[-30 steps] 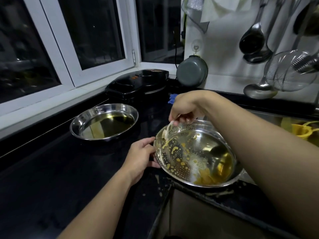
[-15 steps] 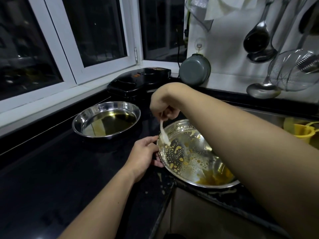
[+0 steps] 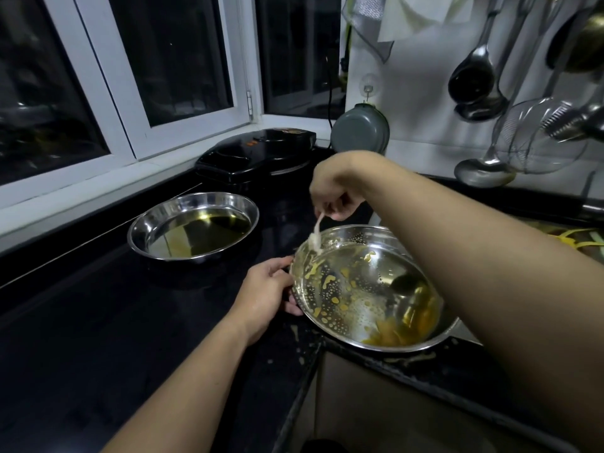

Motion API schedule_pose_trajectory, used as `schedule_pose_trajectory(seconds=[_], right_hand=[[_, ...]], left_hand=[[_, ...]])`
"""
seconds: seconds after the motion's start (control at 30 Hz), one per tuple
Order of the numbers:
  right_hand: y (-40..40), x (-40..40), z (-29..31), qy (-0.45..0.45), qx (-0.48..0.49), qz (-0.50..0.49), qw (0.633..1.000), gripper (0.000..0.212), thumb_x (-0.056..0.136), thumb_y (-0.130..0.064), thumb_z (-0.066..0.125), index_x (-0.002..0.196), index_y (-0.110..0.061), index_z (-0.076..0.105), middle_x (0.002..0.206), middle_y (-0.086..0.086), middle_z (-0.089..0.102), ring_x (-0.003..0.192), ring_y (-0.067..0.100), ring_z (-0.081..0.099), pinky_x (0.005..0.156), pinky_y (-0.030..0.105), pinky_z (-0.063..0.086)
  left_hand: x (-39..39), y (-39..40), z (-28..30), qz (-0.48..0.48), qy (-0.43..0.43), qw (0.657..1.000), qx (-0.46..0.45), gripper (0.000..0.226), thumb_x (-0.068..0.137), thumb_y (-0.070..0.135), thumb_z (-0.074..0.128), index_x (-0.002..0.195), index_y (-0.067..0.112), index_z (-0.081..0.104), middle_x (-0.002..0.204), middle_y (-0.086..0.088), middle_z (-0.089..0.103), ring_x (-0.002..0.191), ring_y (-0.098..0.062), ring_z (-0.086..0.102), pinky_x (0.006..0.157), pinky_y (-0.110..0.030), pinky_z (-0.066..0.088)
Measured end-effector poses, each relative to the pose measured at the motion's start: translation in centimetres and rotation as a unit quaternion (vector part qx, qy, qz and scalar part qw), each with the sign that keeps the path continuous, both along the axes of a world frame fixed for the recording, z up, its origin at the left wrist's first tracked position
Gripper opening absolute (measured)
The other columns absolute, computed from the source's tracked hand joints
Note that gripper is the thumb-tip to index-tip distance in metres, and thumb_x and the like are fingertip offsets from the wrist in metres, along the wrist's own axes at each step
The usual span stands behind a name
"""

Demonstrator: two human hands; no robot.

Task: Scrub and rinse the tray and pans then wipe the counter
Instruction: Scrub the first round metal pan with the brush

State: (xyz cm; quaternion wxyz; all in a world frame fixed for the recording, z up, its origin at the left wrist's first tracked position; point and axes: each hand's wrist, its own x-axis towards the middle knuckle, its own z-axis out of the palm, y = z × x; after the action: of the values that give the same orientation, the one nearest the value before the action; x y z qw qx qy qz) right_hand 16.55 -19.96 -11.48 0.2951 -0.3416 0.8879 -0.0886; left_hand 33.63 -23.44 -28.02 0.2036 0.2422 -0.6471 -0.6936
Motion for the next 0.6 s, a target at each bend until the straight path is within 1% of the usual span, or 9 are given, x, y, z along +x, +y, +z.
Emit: schedule_pose_trajectory(seconds=[0.07,0.1,0.17,0.2,0.33,0.4,0.47,0.53,0.6], right_hand=[[0.8,-1.1,-1.0,0.008,0.0,-0.071,0.997,0.019,0.1,-0.001,0.042,0.085,-0.006,0.053,0.057,0.01,0.047,0.04,0.016,0.045,0.036,0.02,0.046],[1.1,-1.3,-1.6,0.018,-0.018,-0.071,0.997,0.019,0.1,-0.001,0.042,0.084,-0.005,0.053,0.063,0.012,0.05,0.045,0.018,0.05,0.04,0.023,0.051],[1.9,-0.4,-2.4,0.028,-0.077,-0.028,0.996,0.016,0.098,0.002,0.048,0.087,0.0,0.06,0.074,0.016,0.057,0.052,0.022,0.056,0.053,0.03,0.058],[2.9,0.3,-2.9,0.015,-0.102,-0.004,0.995,0.013,0.096,0.004,0.053,0.091,0.003,0.064,0.076,0.016,0.058,0.052,0.022,0.057,0.055,0.031,0.057],[6.9,1.0,-4.4,-0.005,-0.094,0.059,0.994,0.013,0.096,-0.004,0.062,0.105,-0.003,0.071,0.079,0.008,0.062,0.061,0.017,0.056,0.047,0.024,0.047],[8.0,-0.4,-4.3,0.037,-0.103,0.008,0.994,0.009,0.094,-0.007,0.061,0.099,-0.003,0.068,0.081,0.009,0.061,0.064,0.019,0.053,0.049,0.026,0.043],[8.6,-1.2,-3.7,0.117,-0.098,-0.031,0.988,0.013,0.094,-0.01,0.056,0.096,-0.002,0.066,0.083,0.013,0.065,0.067,0.023,0.056,0.052,0.029,0.043],[8.1,-0.1,-3.2,0.159,-0.093,-0.006,0.983,0.018,0.097,-0.011,0.051,0.091,-0.002,0.066,0.085,0.013,0.068,0.067,0.024,0.058,0.053,0.03,0.043],[6.8,1.6,-3.6,0.156,-0.096,0.031,0.983,0.021,0.094,-0.009,0.051,0.076,-0.005,0.059,0.075,0.011,0.062,0.061,0.025,0.057,0.05,0.028,0.043]], left_hand=[[0.0,0.1,0.0,0.002,0.003,1.0,0.003,0.035,0.099,-0.004,0.048,0.129,0.005,0.064,0.082,-0.019,0.068,0.062,-0.024,0.062,0.051,-0.03,0.055],[0.0,0.1,0.1,0.002,0.005,1.0,0.005,0.035,0.1,-0.004,0.048,0.129,0.005,0.064,0.082,-0.019,0.068,0.062,-0.023,0.062,0.051,-0.031,0.055],[0.0,0.0,0.1,0.003,0.012,1.0,0.016,0.035,0.099,-0.006,0.047,0.127,0.006,0.065,0.079,-0.017,0.069,0.06,-0.022,0.06,0.049,-0.03,0.055],[-0.1,0.1,0.1,0.001,0.014,1.0,0.023,0.036,0.099,-0.007,0.046,0.125,0.006,0.066,0.077,-0.015,0.069,0.059,-0.021,0.059,0.049,-0.03,0.055],[-0.1,0.1,0.3,-0.003,0.023,0.999,0.024,0.036,0.098,-0.009,0.045,0.122,0.006,0.069,0.073,-0.014,0.066,0.059,-0.021,0.056,0.049,-0.029,0.055],[-0.1,0.0,0.0,0.001,0.018,1.0,0.015,0.036,0.098,-0.008,0.046,0.122,0.007,0.069,0.074,-0.015,0.064,0.06,-0.02,0.056,0.049,-0.029,0.055],[-0.2,0.2,-0.1,0.003,0.011,1.0,0.01,0.037,0.098,-0.008,0.047,0.124,0.007,0.068,0.075,-0.016,0.064,0.059,-0.021,0.056,0.048,-0.029,0.054],[-0.2,0.2,0.0,0.004,0.01,1.0,0.009,0.037,0.098,-0.008,0.046,0.125,0.006,0.068,0.074,-0.016,0.063,0.058,-0.021,0.056,0.047,-0.029,0.052],[-0.1,0.1,0.0,0.007,0.008,1.0,0.009,0.037,0.097,-0.008,0.046,0.125,0.005,0.068,0.074,-0.017,0.062,0.057,-0.021,0.056,0.046,-0.029,0.051]])
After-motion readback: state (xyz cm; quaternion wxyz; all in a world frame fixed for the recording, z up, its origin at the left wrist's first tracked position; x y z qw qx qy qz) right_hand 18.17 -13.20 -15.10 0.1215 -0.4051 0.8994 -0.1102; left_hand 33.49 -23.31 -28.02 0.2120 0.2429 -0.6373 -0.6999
